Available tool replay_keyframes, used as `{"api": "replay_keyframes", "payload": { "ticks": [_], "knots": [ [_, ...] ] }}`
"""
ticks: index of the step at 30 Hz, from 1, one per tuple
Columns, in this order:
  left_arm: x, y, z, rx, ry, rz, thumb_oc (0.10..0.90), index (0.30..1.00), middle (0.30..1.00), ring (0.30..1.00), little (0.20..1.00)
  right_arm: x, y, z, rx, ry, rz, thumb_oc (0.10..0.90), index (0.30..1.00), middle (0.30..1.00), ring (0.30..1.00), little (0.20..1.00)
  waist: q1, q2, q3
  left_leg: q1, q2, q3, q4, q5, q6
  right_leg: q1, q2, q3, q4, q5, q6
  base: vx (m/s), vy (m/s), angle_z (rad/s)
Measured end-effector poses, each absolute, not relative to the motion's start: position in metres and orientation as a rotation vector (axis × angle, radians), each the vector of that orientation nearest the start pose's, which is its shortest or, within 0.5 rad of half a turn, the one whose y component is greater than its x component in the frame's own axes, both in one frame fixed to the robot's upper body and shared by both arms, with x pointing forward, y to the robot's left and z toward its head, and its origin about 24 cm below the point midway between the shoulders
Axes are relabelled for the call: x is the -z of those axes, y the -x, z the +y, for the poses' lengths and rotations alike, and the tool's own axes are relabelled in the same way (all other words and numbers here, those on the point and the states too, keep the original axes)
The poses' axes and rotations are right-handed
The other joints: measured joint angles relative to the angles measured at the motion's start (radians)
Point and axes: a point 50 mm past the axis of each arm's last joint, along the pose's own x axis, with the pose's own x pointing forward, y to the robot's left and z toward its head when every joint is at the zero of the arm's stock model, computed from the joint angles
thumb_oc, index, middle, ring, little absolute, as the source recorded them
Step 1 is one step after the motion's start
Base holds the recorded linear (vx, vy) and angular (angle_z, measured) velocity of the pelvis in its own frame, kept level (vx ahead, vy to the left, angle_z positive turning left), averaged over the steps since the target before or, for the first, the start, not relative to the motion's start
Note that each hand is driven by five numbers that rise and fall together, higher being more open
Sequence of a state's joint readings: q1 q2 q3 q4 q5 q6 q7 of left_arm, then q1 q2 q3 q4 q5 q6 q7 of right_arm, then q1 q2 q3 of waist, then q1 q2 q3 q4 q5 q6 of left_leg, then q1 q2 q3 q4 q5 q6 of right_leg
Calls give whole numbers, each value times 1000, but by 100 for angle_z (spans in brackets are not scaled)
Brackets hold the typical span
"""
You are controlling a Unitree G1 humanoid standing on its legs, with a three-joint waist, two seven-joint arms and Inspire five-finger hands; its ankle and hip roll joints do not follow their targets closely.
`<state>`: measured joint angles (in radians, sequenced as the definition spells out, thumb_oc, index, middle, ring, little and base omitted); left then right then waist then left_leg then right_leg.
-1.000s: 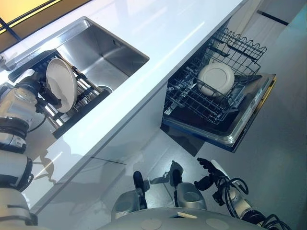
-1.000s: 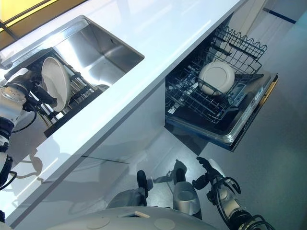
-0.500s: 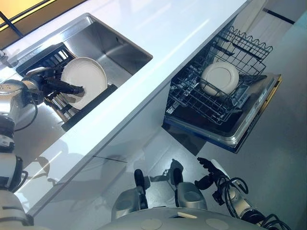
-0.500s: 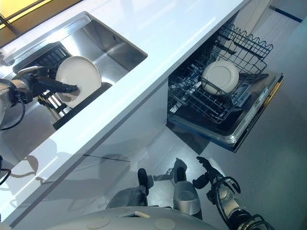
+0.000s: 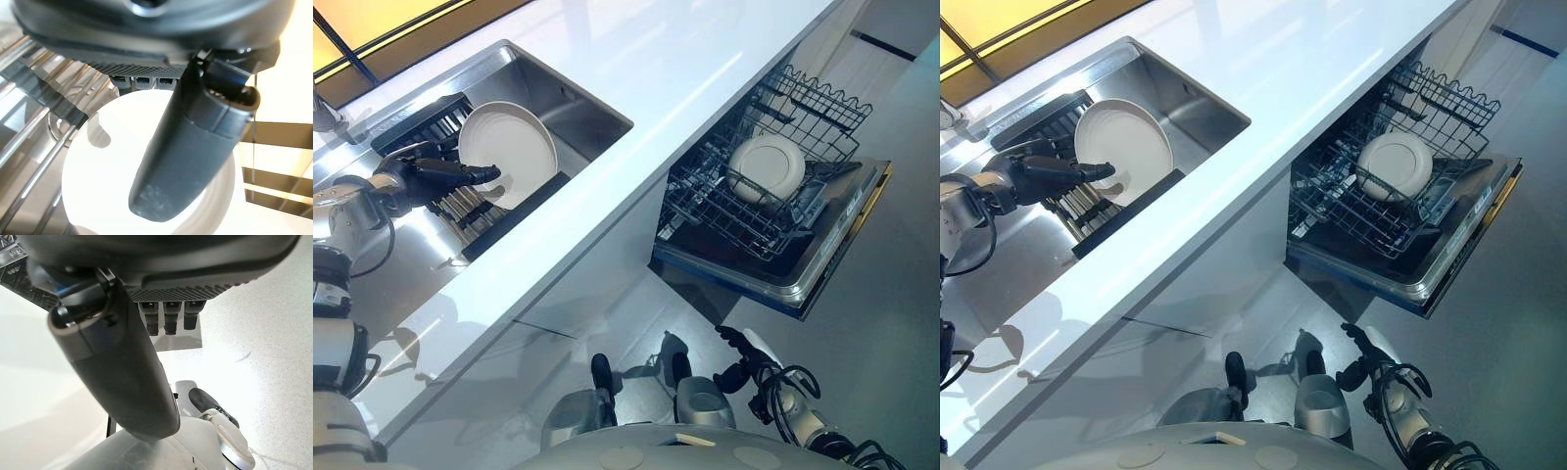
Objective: Pick up plates and place into dishwasher.
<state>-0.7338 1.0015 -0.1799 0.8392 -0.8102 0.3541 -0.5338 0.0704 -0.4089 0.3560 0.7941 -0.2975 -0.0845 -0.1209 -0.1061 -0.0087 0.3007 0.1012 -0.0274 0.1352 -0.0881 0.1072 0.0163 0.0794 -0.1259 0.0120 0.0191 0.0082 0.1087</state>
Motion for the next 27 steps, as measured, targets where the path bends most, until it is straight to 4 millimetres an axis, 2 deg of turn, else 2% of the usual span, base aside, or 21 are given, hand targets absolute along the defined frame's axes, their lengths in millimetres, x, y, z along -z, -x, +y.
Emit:
{"api": "replay_keyframes", "payload": {
  "ticks": [1,2,4,5,11,27],
  "knots": [
    [-166,-326,359,127,59,271,100,300,300,300,200,118,-147,-236,-234,814,769,800,900,900,900,900,0,0,0,2,-2,0,0,1,2,2,-2,0,0,1,1,0,0,0],
    [-166,-326,357,151,70,268,100,300,300,300,200,118,-146,-237,-233,814,769,800,900,900,900,900,0,0,-1,3,-3,0,0,2,3,3,-3,0,0,1,2,-40,7,0],
    [-154,-331,338,296,135,277,100,300,300,300,200,118,-145,-237,-234,813,773,800,900,900,900,900,-1,-1,-4,12,-5,0,0,1,5,12,-5,1,0,2,4,-33,9,-1],
    [-141,-334,324,343,199,267,100,300,300,300,200,119,-144,-236,-238,810,775,800,900,900,900,900,-6,-2,-19,11,-5,2,0,1,5,10,-5,3,0,2,4,-24,14,-3],
    [-143,-337,327,256,201,211,100,300,300,300,200,122,-136,-234,-256,796,798,800,900,900,900,900,-41,-9,-60,9,-2,11,0,-1,6,4,-3,5,-1,3,4,-26,14,-6],
    [-126,-336,315,146,200,126,100,300,300,300,200,123,-132,-234,-257,793,802,800,900,900,900,900,-36,-10,-66,21,-2,11,-1,-4,5,14,-3,5,-2,3,4,-44,-4,0]
  ]
}}
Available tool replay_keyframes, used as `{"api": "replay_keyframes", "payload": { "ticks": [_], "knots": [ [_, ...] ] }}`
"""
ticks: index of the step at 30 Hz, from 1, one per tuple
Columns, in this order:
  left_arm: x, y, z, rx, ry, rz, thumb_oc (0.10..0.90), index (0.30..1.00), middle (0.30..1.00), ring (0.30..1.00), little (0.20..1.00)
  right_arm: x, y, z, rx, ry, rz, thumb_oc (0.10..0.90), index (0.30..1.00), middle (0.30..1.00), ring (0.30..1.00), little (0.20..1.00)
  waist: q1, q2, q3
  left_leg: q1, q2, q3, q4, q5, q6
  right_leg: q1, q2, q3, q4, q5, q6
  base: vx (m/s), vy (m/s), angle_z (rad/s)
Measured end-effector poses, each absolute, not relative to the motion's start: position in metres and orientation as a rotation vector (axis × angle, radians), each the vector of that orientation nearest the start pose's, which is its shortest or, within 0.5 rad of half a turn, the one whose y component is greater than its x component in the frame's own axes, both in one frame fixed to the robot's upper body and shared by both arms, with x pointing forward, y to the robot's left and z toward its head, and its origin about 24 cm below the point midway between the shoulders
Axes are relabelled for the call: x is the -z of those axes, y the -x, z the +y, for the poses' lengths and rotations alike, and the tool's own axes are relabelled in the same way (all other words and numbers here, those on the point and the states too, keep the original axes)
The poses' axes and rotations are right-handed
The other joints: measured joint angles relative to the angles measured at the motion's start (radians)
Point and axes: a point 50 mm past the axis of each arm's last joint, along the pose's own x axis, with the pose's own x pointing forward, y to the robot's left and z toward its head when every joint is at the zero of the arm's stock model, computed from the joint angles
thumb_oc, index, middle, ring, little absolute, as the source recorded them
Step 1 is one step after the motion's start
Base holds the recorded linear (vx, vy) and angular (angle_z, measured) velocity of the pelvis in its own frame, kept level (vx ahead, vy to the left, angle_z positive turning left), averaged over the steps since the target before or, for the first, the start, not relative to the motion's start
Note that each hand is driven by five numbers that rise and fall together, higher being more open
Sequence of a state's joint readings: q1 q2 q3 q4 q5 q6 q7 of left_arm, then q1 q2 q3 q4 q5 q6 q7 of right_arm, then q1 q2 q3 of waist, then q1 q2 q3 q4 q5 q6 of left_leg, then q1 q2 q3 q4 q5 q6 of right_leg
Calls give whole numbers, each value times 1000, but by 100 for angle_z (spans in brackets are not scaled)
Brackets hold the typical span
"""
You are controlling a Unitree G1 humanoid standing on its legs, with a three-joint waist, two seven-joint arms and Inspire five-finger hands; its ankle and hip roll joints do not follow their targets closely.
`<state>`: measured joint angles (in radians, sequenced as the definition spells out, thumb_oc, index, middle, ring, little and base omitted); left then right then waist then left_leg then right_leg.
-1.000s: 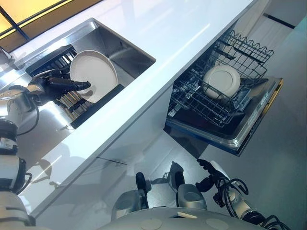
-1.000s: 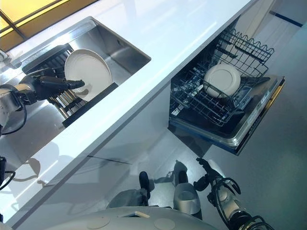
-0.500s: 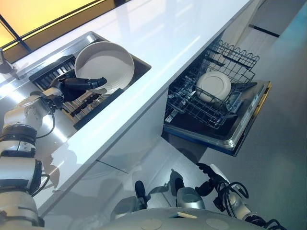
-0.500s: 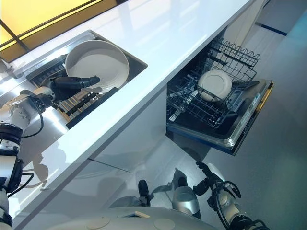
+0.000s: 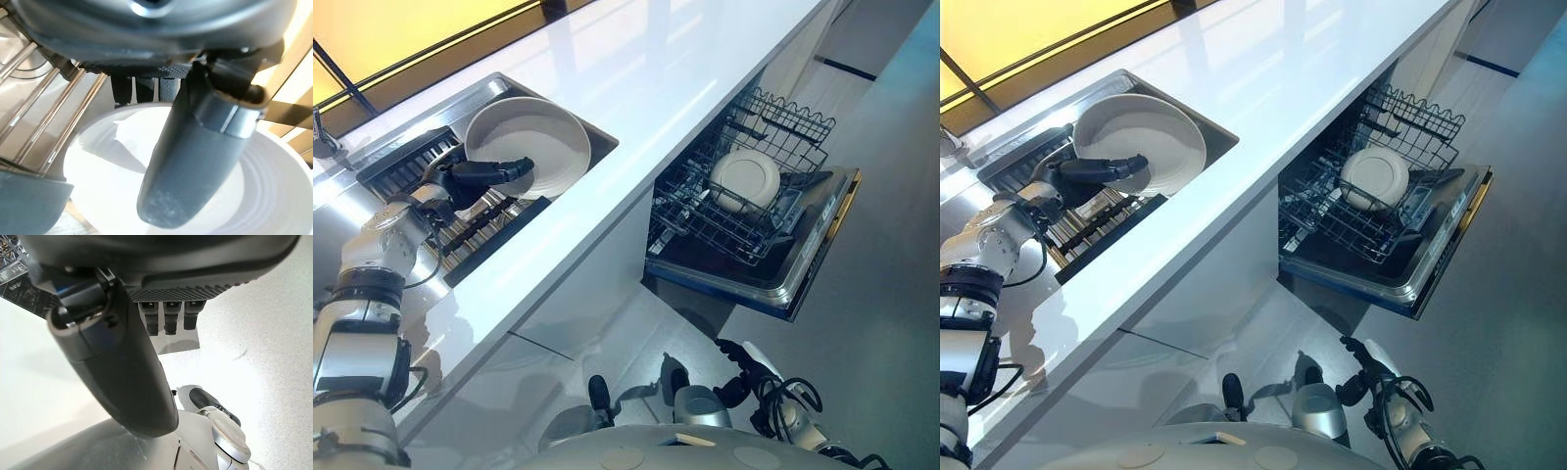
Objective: Pick up plates and place into dishwasher.
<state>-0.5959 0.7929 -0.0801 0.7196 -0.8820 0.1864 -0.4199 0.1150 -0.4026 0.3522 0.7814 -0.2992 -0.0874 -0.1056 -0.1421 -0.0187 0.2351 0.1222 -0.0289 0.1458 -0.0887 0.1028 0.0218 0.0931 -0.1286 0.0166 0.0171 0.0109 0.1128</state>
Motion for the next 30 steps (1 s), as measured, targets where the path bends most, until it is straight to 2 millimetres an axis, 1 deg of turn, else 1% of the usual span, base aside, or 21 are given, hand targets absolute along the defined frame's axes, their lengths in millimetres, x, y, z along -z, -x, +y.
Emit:
{"api": "replay_keyframes", "payload": {
  "ticks": [4,7,8,11,12,13,15,16,17,18,20,24,25,27,29,30],
  "knots": [
    [-122,-333,306,109,161,63,100,300,300,300,200,121,-130,-233,-255,788,793,800,900,900,900,900,11,-1,-1,1,1,-1,0,0,0,3,1,0,0,0,0,-65,-30,0],
    [-122,-328,299,72,103,15,100,300,300,300,200,116,-133,-230,-257,782,754,800,900,900,900,900,16,-8,-5,2,3,-1,0,0,0,3,3,0,-1,0,0,-80,-48,-1],
    [-122,-325,296,56,69,-8,100,300,300,300,200,113,-135,-228,-258,779,736,800,900,900,900,900,15,-11,-7,3,4,-1,0,0,0,4,3,0,-2,0,0,-108,-67,-3],
    [-124,-315,288,-26,-69,-64,100,300,300,300,200,97,-146,-216,-237,693,641,800,900,900,900,900,16,-19,-11,3,7,0,-2,0,-2,8,5,-1,-14,1,-1,-81,-57,-2],
    [-126,-311,285,-53,-115,-86,100,300,300,300,200,90,-152,-210,-236,659,593,800,900,900,900,900,15,-21,-13,4,8,-1,-3,0,-3,14,6,-1,-24,7,-2,-71,-48,0],
    [-126,-310,284,-63,-127,-95,100,300,300,300,200,87,-155,-208,-233,642,575,800,900,900,900,900,15,-21,-13,4,9,-1,-3,0,-3,17,7,-1,-29,8,-2,-76,-51,1],
    [-133,-307,276,-100,-180,-154,100,300,300,300,200,72,-167,-203,-208,569,501,800,900,900,900,900,16,-22,-14,3,11,-2,-4,1,-5,20,8,-2,-37,13,-5,-74,-54,2],
    [-135,-306,275,-113,-186,-170,100,300,300,300,200,69,-170,-202,-198,546,485,800,900,900,900,900,17,-23,-14,3,11,-2,-4,1,-5,20,9,-1,-38,13,-5,-94,-68,0],
    [-142,-305,272,-150,-206,-223,100,300,300,300,200,59,-177,-201,-167,477,442,800,900,900,900,900,18,-24,-14,3,12,-2,-4,1,-5,20,10,-1,-41,14,-6,-66,-43,0],
    [-145,-304,271,-165,-203,-246,100,300,300,300,200,54,-180,-201,-154,448,423,800,900,900,900,900,18,-24,-14,3,12,-2,-4,0,-6,21,10,-1,-42,15,-7,-73,-46,0],
    [-158,-301,268,-210,-199,-339,100,300,300,300,200,37,-189,-199,-122,378,346,800,900,900,900,900,16,-25,-16,3,12,-3,-4,-1,-7,29,10,-1,-57,21,-6,-64,-36,1],
    [-176,-295,262,-255,-201,-475,100,300,300,300,200,11,-201,-194,-100,337,222,800,900,900,900,900,11,-26,-24,3,13,-4,-4,-2,-8,39,12,-1,-71,27,-10,-50,-26,1],
    [-182,-292,259,-264,-209,-520,100,300,300,300,200,0,-204,-192,-94,331,170,800,900,900,900,900,9,-26,-28,3,14,-2,-4,-2,-8,39,13,-1,-72,27,-10,0,0,0],
    [-189,-289,255,-270,-223,-570,100,300,300,300,200,-13,-208,-192,-71,327,112,800,900,900,900,900,9,-26,-34,3,15,-1,-4,-1,-7,39,13,0,-74,27,-11,-9,1,-2],
    [-198,-282,252,-278,-248,-642,100,300,300,300,200,-30,-215,-196,-5,329,33,800,900,900,900,900,3,-25,-45,3,14,-1,-4,-2,-6,42,13,1,-79,27,-11,0,0,0],
    [-200,-281,252,-281,-249,-656,100,300,300,300,200,-34,-216,-198,17,331,15,800,900,900,900,900,3,-24,-48,3,14,-1,-4,-2,-6,43,13,1,-80,27,-11,0,0,0]
  ]
}}
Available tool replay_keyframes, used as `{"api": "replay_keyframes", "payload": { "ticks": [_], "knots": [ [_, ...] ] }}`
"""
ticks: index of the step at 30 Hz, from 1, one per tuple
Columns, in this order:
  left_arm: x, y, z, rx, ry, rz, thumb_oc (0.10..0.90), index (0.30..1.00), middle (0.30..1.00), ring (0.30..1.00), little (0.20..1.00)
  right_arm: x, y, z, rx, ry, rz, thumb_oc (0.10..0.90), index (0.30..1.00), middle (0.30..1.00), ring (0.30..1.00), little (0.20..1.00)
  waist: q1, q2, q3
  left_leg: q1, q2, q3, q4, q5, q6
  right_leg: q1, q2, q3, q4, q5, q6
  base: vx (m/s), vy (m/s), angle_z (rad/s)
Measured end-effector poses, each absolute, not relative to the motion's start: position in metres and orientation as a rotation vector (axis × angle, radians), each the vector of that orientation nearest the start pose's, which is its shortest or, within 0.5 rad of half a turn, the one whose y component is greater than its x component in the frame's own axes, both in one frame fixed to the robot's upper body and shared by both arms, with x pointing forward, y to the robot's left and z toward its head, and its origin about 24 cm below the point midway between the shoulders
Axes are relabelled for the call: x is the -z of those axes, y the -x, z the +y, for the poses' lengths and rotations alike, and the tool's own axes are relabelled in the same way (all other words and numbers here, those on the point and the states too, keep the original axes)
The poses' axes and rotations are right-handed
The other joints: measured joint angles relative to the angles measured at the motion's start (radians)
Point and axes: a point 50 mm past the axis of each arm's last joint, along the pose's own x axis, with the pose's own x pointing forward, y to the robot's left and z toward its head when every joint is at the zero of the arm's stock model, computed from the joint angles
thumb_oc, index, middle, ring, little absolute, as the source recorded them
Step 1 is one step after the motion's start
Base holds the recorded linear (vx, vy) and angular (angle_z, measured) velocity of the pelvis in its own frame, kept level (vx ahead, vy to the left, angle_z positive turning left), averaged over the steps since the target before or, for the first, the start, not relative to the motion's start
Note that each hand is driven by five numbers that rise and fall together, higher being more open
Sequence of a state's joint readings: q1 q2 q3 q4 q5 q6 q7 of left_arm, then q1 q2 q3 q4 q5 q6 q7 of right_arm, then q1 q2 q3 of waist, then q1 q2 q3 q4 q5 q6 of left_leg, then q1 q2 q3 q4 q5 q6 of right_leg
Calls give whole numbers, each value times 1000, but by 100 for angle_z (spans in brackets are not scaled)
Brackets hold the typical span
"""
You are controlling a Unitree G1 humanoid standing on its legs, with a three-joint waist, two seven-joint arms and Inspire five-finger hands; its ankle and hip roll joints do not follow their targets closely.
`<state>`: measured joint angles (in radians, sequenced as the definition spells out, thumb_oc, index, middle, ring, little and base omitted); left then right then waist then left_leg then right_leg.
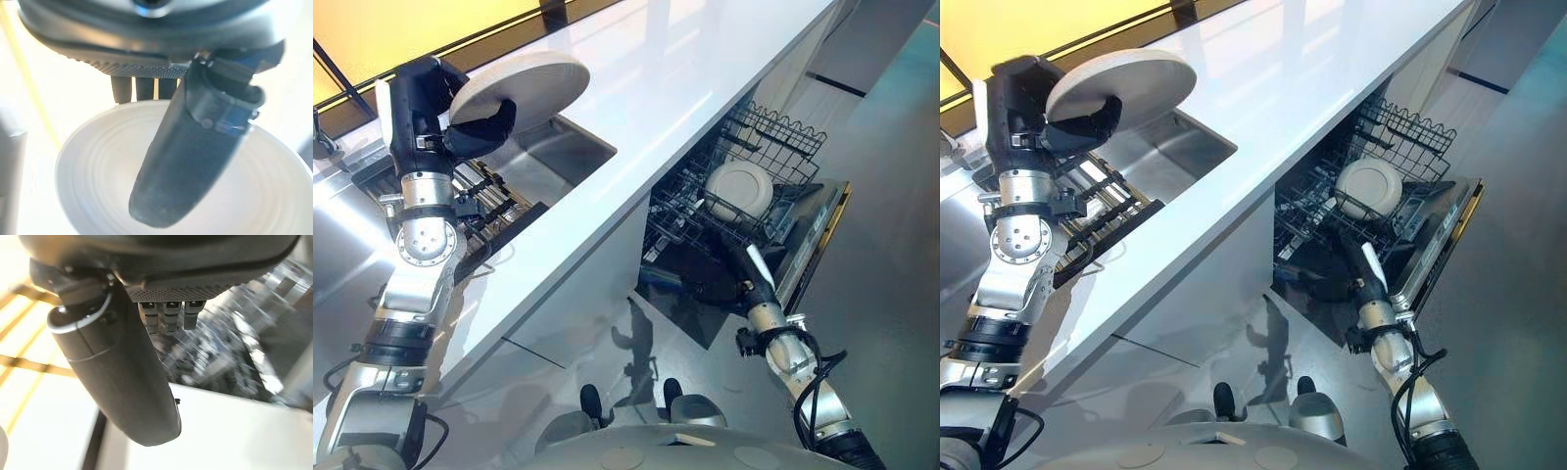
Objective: Pick up plates and place into dishwasher.
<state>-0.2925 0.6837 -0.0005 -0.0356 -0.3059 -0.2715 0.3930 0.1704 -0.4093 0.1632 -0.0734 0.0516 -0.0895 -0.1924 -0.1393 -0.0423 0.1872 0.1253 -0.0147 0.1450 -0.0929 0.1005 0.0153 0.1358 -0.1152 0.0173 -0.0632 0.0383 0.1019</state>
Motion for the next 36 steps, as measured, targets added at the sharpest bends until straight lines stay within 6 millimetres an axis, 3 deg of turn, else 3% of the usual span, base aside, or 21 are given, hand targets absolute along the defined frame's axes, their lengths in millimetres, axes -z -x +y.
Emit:
{"api": "replay_keyframes", "payload": {
  "ticks": [5,9,13,15,17,23,29,30,31,36],
  "knots": [
    [-210,-267,245,-284,-265,-760,100,300,300,300,200,-74,-223,-219,220,413,-182,800,900,900,900,900,1,13,-21,1,2,0,0,-3,-2,4,1,1,-7,1,-1,0,0,0],
    [-217,-260,235,-224,-268,-805,100,300,300,300,200,-114,-231,-226,208,526,-390,800,900,900,900,900,5,25,-28,1,4,0,-1,-12,-11,6,4,1,-11,1,-1,-4,-19,-2],
    [-223,-255,223,-115,-286,-833,100,300,300,300,200,-158,-239,-208,51,647,-596,800,900,900,900,900,23,28,-31,0,14,-7,-1,-8,-18,12,14,-5,-24,8,-11,-17,-49,2],
    [-224,-254,214,-31,-303,-838,100,300,300,300,200,-181,-242,-189,-79,687,-706,800,900,900,900,900,33,34,-35,-3,15,-18,0,-3,-21,14,20,-14,-25,9,-13,-12,-48,14],
    [-221,-256,205,34,-312,-823,100,300,300,300,200,-193,-245,-173,-165,681,-764,800,900,900,900,900,42,40,-44,-7,16,-30,1,3,-19,17,23,-31,-25,9,-14,-11,-46,20],
    [-210,-259,179,238,-332,-755,100,300,300,300,200,-193,-249,-148,-335,704,-765,800,900,900,900,900,82,43,-46,-15,14,-50,3,11,-17,22,21,-51,-26,9,-14,-5,-30,13],
    [-199,-264,172,326,-250,-647,100,300,300,300,200,-189,-252,-146,-348,662,-708,800,900,900,900,900,91,42,-47,-16,15,-57,0,10,-23,25,20,-56,-26,7,-12,-1,-7,4],
    [-197,-264,170,343,-235,-633,100,300,300,300,200,-189,-252,-146,-346,656,-705,407,564,564,564,507,91,42,-47,-16,15,-57,0,10,-23,25,20,-56,-26,8,-12,0,0,0],
    [-193,-265,167,370,-204,-606,100,300,300,300,200,-188,-253,-146,-336,642,-701,100,300,300,300,200,90,42,-47,-16,15,-57,0,11,-23,25,20,-56,-26,8,-12,0,0,0],
    [-185,-267,159,408,-118,-546,100,300,300,300,200,-187,-255,-144,-273,566,-695,100,300,300,300,200,85,42,-47,-16,14,-56,1,15,-16,25,21,-56,-26,9,-14,0,0,0]
  ]
}}
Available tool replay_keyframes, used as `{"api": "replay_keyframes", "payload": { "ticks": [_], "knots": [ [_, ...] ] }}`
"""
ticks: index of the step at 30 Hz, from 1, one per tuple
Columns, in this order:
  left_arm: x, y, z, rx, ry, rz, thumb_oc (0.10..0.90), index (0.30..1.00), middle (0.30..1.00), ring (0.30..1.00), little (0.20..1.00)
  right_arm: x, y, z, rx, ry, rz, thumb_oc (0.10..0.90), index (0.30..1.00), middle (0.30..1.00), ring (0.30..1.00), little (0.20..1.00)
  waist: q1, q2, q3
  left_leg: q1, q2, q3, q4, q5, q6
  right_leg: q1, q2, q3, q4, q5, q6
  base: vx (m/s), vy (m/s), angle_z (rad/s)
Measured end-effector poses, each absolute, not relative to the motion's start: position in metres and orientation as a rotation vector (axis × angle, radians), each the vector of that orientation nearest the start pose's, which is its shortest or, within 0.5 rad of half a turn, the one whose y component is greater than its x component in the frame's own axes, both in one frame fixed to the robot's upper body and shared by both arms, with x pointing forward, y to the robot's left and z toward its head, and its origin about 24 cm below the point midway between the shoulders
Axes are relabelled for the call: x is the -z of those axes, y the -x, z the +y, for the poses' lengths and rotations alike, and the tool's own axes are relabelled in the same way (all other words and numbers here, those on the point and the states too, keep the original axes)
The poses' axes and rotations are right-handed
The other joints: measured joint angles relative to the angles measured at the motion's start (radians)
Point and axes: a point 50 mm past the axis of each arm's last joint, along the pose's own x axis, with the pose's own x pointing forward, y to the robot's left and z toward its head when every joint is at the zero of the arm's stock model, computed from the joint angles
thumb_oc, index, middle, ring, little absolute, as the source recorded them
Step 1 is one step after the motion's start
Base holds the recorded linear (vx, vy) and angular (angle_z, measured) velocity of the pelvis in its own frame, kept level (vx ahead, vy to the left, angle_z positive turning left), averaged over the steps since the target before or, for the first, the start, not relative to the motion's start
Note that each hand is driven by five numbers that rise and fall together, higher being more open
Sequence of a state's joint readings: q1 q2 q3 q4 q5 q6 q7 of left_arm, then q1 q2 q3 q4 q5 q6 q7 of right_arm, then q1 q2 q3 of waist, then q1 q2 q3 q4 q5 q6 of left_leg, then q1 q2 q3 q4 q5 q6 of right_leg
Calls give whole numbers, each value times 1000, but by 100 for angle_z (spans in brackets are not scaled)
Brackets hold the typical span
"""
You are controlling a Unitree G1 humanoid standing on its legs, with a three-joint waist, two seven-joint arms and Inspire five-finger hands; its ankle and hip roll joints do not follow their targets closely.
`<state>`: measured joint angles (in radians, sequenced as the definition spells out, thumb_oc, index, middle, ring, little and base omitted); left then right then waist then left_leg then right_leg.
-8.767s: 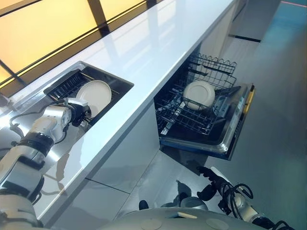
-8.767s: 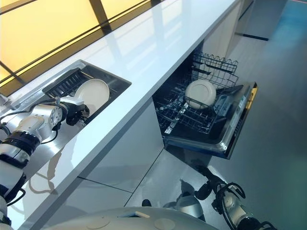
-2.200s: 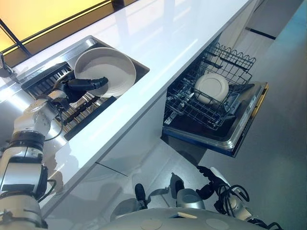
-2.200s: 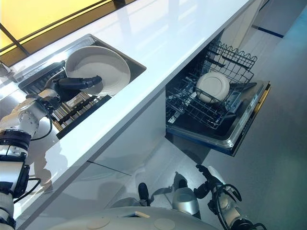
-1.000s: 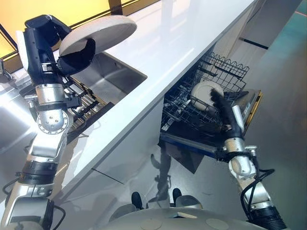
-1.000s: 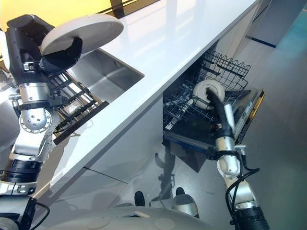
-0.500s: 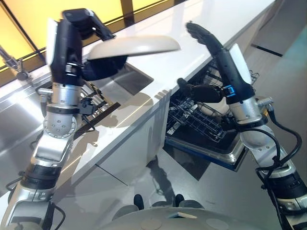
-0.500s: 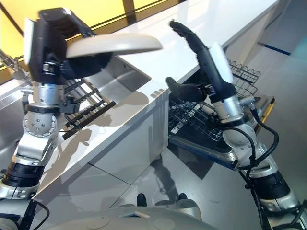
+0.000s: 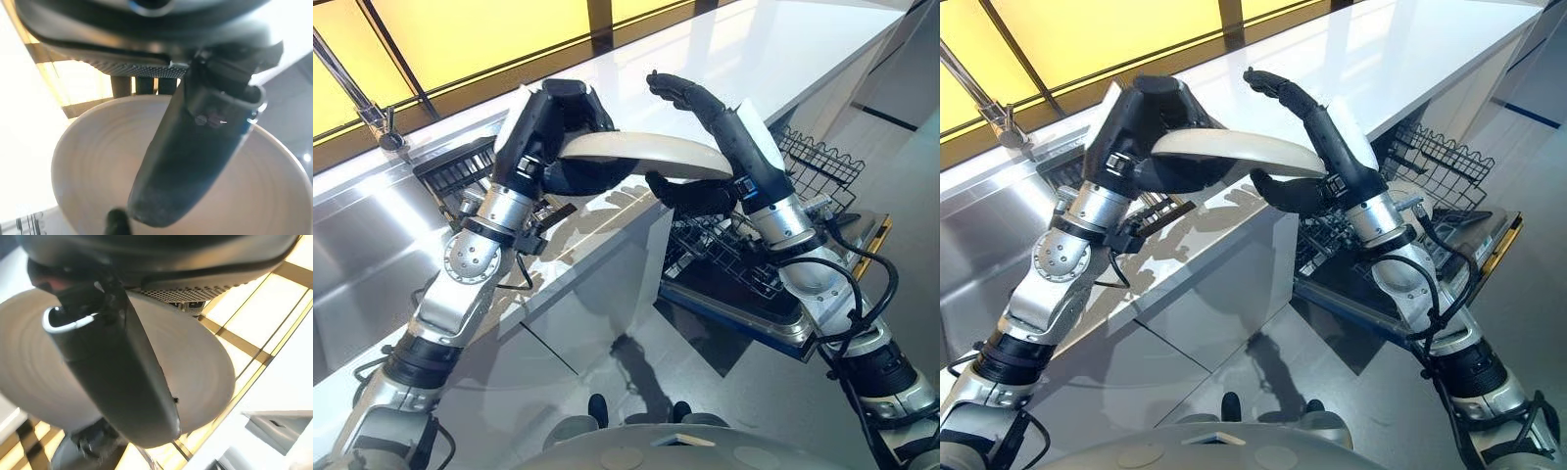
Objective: Pick up plates and place into dishwasher.
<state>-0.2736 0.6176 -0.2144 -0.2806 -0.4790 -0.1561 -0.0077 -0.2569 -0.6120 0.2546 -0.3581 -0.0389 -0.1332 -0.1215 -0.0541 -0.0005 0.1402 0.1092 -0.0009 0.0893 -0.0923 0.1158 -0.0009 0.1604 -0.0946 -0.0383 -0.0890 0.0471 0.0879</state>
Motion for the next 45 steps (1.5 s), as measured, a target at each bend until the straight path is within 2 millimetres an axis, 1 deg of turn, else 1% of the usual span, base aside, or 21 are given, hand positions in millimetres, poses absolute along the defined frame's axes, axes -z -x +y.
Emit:
{"api": "replay_keyframes", "payload": {
  "ticks": [4,6,7,8,9,15,19,21,22,24,26,27,28,29,30,31,32,35,38,40,45],
  "knots": [
    [-188,-267,162,401,-102,-557,100,300,300,300,200,-178,-253,-141,-297,573,-660,100,300,300,300,200,-1,0,0,-1,1,-1,0,0,0,0,2,-1,0,0,0,0,0,0],
    [-188,-267,162,412,-110,-555,100,300,300,300,200,-177,-253,-141,-288,586,-665,100,300,300,300,200,0,0,0,-1,1,-3,-1,-1,-1,1,1,-1,0,0,0,0,0,0],
    [-188,-266,163,422,-114,-555,361,524,524,524,461,-178,-253,-141,-281,584,-670,100,300,300,300,200,1,0,0,-1,1,-3,-1,-3,-5,1,1,-2,0,0,0,4,-7,3],
    [-188,-266,163,430,-106,-553,512,653,653,653,612,-178,-253,-141,-278,583,-676,100,300,300,300,200,2,0,0,-1,1,-6,-1,-4,-6,2,1,-3,0,0,0,6,-7,3],
    [-189,-266,164,441,-94,-549,800,900,900,900,900,-179,-252,-141,-278,581,-685,100,300,300,300,200,4,0,0,-1,1,-9,-1,-4,-6,2,1,-4,0,0,0,6,-3,3],
    [-185,-264,169,544,-57,-505,800,900,900,900,900,-175,-255,-149,-195,582,-675,100,300,300,300,200,11,0,0,-10,1,-24,-1,2,-4,4,-2,-26,0,0,0,7,2,10],
    [-179,-262,169,600,-89,-459,800,900,900,900,900,-162,-263,-160,-120,579,-643,100,300,300,300,200,33,0,0,-12,-1,-31,-1,5,-4,6,-3,-31,0,0,0,7,4,7],
    [-175,-260,175,579,-92,-441,800,900,900,900,900,-153,-268,-174,-7,573,-625,100,300,300,300,200,42,0,0,-13,-1,-41,-1,5,-3,8,-4,-35,0,-1,0,2,-3,7],
    [-172,-260,179,561,-92,-424,800,900,900,900,900,-150,-271,-188,100,569,-608,100,300,300,300,200,48,0,0,-14,-1,-42,-1,6,-3,8,-4,-39,0,-1,0,3,-4,10],
    [-162,-258,195,494,-96,-374,800,900,900,900,900,-146,-275,-229,373,542,-547,100,300,300,300,200,59,1,-1,-19,-3,-47,-1,6,0,9,-5,-52,0,-2,-2,3,-1,15],
    [-148,-258,213,404,-109,-303,800,900,900,900,900,-145,-273,-268,609,538,-489,100,300,300,300,200,73,3,-2,-20,-4,-52,-1,6,1,9,-5,-54,0,-4,-2,4,6,9],
    [-136,-260,227,316,-124,-236,800,900,900,900,900,-143,-268,-293,763,500,-443,100,300,300,300,200,79,5,-3,-22,-3,-55,-1,6,0,9,-4,-57,0,-4,-3,7,9,5],
    [-129,-261,235,275,-132,-204,800,900,900,900,900,-142,-265,-303,824,484,-425,100,300,300,300,200,80,7,-4,-24,-3,-57,-1,7,0,9,-4,-59,0,-5,-4,9,12,6],
    [-118,-263,248,212,-136,-150,800,900,900,900,900,-139,-262,-315,897,461,-395,100,300,300,300,200,80,11,-7,-26,-3,-59,-1,8,-1,9,-3,-61,0,-5,-4,15,14,7],
    [-106,-264,262,131,-138,-90,800,900,900,900,900,-132,-258,-326,962,444,-349,100,300,300,300,200,77,14,-9,-29,-2,-62,-1,8,-2,8,-2,-64,-1,-5,-4,20,16,5],
    [-98,-263,270,80,-145,-56,800,900,900,900,900,-126,-256,-331,996,437,-309,100,300,300,300,200,74,14,-9,-29,-2,-65,-1,10,-3,7,-2,-65,-1,-5,-4,0,0,0],
    [-95,-262,274,56,-150,-41,800,900,900,900,900,-121,-254,-333,1008,432,-285,100,300,300,300,200,74,14,-9,-30,-2,-65,-1,11,-4,7,-1,-66,-1,-5,-4,23,9,3],
    [-87,-259,281,-7,-139,-13,800,900,900,900,900,-93,-240,-339,1037,433,-167,100,300,300,300,200,78,15,-9,-31,-2,-69,-1,12,-4,9,-2,-77,-1,-7,-6,26,9,7],
    [-86,-258,282,-34,-121,-22,800,900,900,900,900,-63,-231,-335,1055,369,-49,100,300,300,300,200,78,15,-9,-29,-3,-74,-2,13,-5,13,-2,-81,-1,-8,-5,26,10,5],
    [-86,-258,283,-37,-125,-23,800,900,900,900,900,-43,-224,-334,1060,365,40,100,300,300,300,200,78,16,-10,-29,-3,-75,-2,12,-2,14,-2,-81,-1,-9,-4,22,14,4],
    [-90,-257,289,-74,-124,-37,800,900,900,900,900,-13,-206,-335,1001,400,194,100,300,300,300,200,77,17,-10,-28,-1,-72,-2,12,-1,17,-2,-81,-1,-12,0,30,1,1]
  ]
}}
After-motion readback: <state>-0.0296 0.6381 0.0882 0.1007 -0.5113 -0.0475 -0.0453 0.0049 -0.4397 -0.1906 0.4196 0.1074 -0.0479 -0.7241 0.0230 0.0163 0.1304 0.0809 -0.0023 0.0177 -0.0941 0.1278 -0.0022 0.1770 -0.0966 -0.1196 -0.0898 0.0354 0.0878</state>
